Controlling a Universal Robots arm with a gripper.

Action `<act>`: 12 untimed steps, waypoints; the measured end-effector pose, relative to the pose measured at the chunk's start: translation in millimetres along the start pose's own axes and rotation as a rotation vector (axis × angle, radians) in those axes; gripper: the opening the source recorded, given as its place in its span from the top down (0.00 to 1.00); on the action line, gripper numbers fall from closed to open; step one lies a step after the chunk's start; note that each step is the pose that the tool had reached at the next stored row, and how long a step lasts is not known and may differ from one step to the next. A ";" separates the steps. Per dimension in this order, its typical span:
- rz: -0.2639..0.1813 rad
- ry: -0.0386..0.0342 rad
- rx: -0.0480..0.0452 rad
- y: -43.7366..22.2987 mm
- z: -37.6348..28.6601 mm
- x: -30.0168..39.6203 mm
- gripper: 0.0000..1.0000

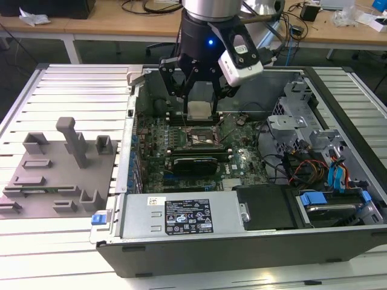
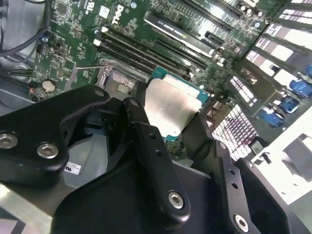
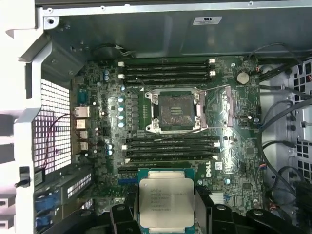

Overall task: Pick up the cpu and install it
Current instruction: 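Pick up the cpu and move it towards the insertion slot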

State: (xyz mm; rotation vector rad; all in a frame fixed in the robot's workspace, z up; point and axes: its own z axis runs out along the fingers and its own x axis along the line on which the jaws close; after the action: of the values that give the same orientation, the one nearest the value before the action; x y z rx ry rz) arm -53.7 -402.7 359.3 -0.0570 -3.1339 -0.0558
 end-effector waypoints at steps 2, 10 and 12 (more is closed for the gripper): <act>0.000 -0.0001 -0.0001 2.3 3.0 -0.6 0.45; 0.000 0.0000 -0.0003 14.9 14.3 -1.5 0.45; 0.000 0.0000 -0.0003 17.4 16.9 -1.8 0.45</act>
State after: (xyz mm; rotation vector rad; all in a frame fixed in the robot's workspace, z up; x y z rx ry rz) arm -51.4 -384.8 343.0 -0.0573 -3.1339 -0.0563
